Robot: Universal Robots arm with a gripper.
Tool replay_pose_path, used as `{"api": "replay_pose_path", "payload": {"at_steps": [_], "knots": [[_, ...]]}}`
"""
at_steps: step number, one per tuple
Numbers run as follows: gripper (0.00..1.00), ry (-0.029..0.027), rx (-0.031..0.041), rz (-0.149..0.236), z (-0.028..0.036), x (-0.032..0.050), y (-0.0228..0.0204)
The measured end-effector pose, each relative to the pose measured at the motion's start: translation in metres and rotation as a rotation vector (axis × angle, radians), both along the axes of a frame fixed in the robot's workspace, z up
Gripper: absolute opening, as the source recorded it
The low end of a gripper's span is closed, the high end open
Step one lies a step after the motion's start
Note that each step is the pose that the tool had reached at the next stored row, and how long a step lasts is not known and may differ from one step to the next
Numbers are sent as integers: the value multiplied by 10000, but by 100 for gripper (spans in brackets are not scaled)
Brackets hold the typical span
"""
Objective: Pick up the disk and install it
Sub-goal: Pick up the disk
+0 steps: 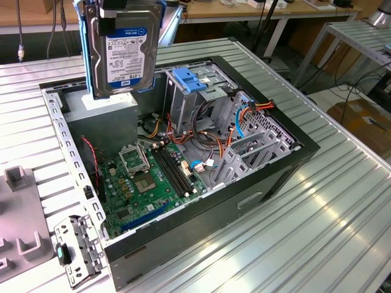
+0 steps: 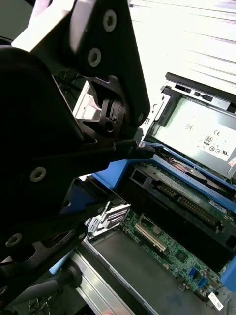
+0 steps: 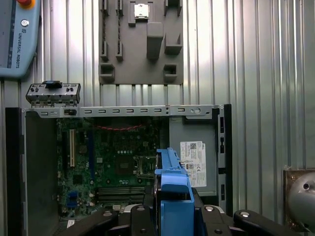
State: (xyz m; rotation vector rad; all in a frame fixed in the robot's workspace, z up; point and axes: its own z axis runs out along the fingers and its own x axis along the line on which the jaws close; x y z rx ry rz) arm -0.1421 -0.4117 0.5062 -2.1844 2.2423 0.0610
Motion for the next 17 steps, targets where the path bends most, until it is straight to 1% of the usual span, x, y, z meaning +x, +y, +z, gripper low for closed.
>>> {"api": "replay_pose_path", "payload": {"at_steps": [4,6,8,11,12,13,15,16,17], "knots": [[37,-1,0,0,0,4,-3],[37,-1,1,0,-1,4,-20],[37,-1,1,0,-1,5,-61],[37,0,-1,0,-1,6,-148],[37,0,0,-1,-2,6,-167],[37,-1,1,0,-3,6,-182],[37,-1,1,0,-6,17,-196],[37,-1,0,0,-7,30,-198],[37,-1,-1,-1,-9,64,-202]]}}
